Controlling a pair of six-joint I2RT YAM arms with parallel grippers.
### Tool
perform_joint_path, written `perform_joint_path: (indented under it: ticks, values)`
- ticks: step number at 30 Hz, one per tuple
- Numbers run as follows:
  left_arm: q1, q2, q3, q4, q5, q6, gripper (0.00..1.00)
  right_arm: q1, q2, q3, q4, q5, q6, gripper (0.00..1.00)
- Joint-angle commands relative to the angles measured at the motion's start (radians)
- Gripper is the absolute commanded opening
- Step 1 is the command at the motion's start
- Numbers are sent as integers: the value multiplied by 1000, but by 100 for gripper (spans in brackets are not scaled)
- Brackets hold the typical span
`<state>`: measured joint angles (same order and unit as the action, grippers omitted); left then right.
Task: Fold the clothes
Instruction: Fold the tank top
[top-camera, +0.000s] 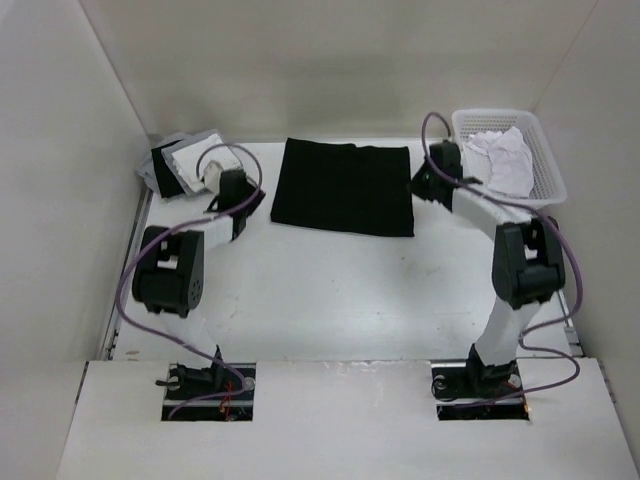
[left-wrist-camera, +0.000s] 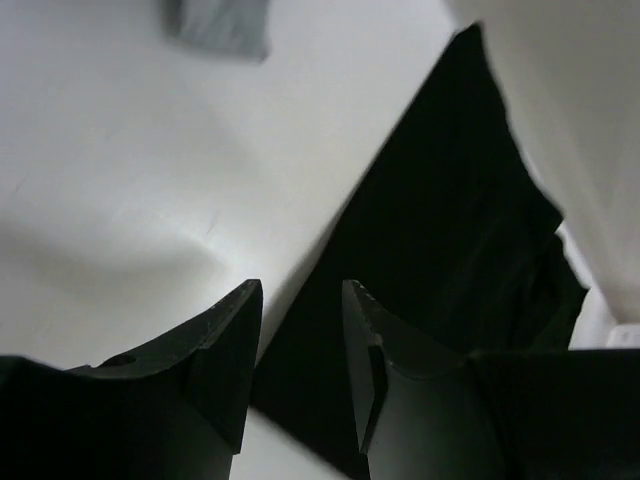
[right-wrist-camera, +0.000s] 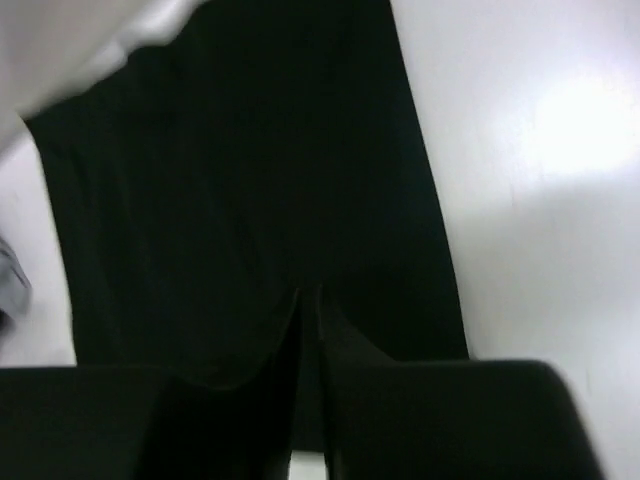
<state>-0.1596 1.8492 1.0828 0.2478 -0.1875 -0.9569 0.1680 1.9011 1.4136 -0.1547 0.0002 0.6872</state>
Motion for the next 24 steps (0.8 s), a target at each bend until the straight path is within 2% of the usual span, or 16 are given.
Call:
perform_joint_path:
  ticks: [1,2,7,12,16,19,24]
  values:
    - [-33,-159,-238,183,-12,-54,36,78,-244,-235,156,66,14,3]
    - [-33,-165,-291,202,8,-65,37,92,-288,-311,185,69,31,0]
    - [-21,-147,-392,303,135,-75,41,110,-408,-554,264,83,67,2]
    - [-31,-101,-393,334,197,-75,45,83,-439,-698,352,77,95,26]
    - [-31,-65,-370,335,207,-82,45,58,-398,-737,388,37,124,36]
    - [-39,-56,-357,317,194,-82,36,52,-364,-743,411,24,141,39]
    - [-36,-27,-336,292,183,-88,32,52,-317,-726,435,20,182,42]
